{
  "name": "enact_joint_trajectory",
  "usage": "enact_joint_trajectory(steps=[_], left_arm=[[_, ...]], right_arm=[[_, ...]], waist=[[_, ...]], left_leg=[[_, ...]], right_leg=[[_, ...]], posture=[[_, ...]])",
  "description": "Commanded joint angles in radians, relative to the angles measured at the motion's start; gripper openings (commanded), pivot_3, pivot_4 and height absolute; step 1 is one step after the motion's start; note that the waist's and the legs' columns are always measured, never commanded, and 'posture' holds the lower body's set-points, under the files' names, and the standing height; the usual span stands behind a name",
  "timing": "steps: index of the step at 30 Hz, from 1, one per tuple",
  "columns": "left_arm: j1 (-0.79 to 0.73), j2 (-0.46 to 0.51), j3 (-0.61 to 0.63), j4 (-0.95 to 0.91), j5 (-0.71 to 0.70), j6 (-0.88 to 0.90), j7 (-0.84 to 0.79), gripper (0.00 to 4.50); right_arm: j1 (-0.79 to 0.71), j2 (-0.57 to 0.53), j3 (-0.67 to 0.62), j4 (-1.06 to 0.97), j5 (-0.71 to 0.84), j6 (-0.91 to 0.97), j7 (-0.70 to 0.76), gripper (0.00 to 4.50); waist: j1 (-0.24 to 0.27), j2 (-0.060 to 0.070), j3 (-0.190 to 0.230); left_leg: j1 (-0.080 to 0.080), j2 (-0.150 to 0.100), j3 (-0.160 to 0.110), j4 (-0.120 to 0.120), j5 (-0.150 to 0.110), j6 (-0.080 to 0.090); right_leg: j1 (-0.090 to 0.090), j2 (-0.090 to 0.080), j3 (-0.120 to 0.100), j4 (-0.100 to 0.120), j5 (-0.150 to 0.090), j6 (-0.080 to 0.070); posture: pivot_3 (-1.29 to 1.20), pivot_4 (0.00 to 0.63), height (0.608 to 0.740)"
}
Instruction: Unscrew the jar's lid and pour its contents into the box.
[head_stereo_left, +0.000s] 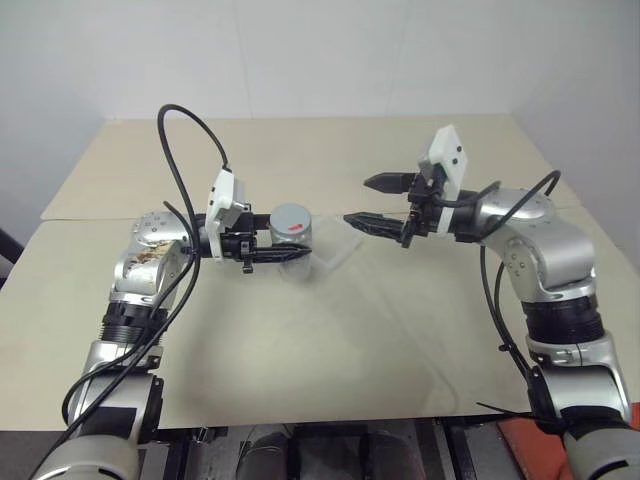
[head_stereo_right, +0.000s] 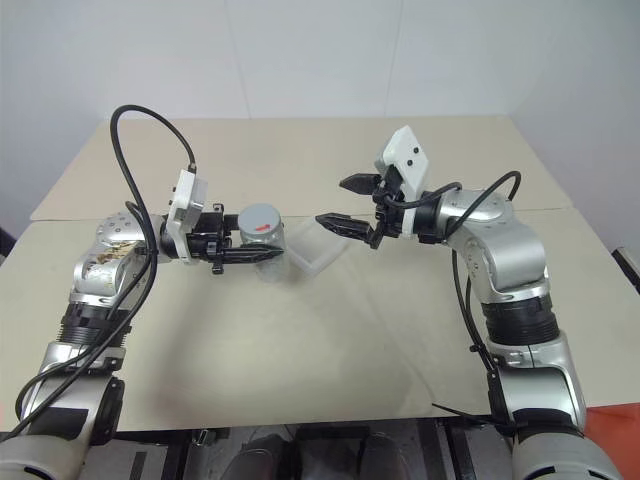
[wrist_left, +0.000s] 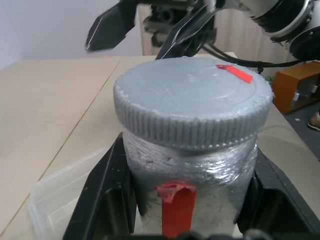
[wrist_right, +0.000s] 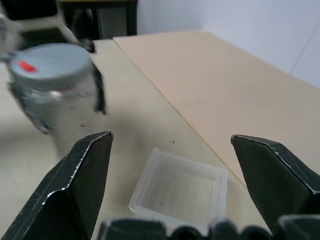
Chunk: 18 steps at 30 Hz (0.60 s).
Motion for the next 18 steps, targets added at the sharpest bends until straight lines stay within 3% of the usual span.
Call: enact_joint_trajectory(steps=[1, 5, 9, 18], left_arm=[[-0.043, -0.028, 0.001, 0.03, 0.008, -0.017, 0.031, 2.05], [-0.045, -0.057, -0.006, 0.034, 0.013, -0.026, 0.047, 2.05], [-0.044, -0.066, -0.009, 0.025, 0.012, -0.028, 0.04, 2.05], [-0.026, -0.053, -0.002, -0.007, 0.006, -0.019, 0.044, 2.05]], right_arm=[[-0.02, 0.018, -0.032, -0.123, 0.085, 0.033, 0.006, 4.44], [-0.04, 0.082, 0.02, -0.172, 0.087, 0.042, -0.032, 4.44], [-0.097, 0.166, 0.07, -0.094, 0.021, 0.04, -0.113, 4.44], [-0.123, 0.224, 0.111, -0.019, -0.024, 0.008, -0.104, 4.44]], waist=[[0.001, 0.0, 0.0], [0.0, 0.0, 0.0], [-0.005, 0.0, 0.0], [-0.001, 0.0, 0.0]], left_leg=[[0.0, 0.0, 0.0, 0.0, 0.0, 0.0], [0.0, 0.0, 0.0, 0.0, 0.0, 0.0], [0.0, 0.0, 0.0, 0.0, 0.0, 0.0], [0.0, -0.001, -0.001, 0.0, 0.0, 0.0]], right_leg=[[0.0, 0.0, 0.0, 0.0, 0.0, 0.0], [0.0, 0.0, 0.0, 0.0, 0.0, 0.0], [0.0, 0.0, 0.0, 0.001, 0.0, 0.0], [0.0, 0.0, 0.0, 0.0, 0.0, 0.0]], posture=[[0.0, 0.15, 0.74], [0.0, 0.15, 0.74], [0.0, 0.15, 0.74], [0.0, 0.15, 0.74]])
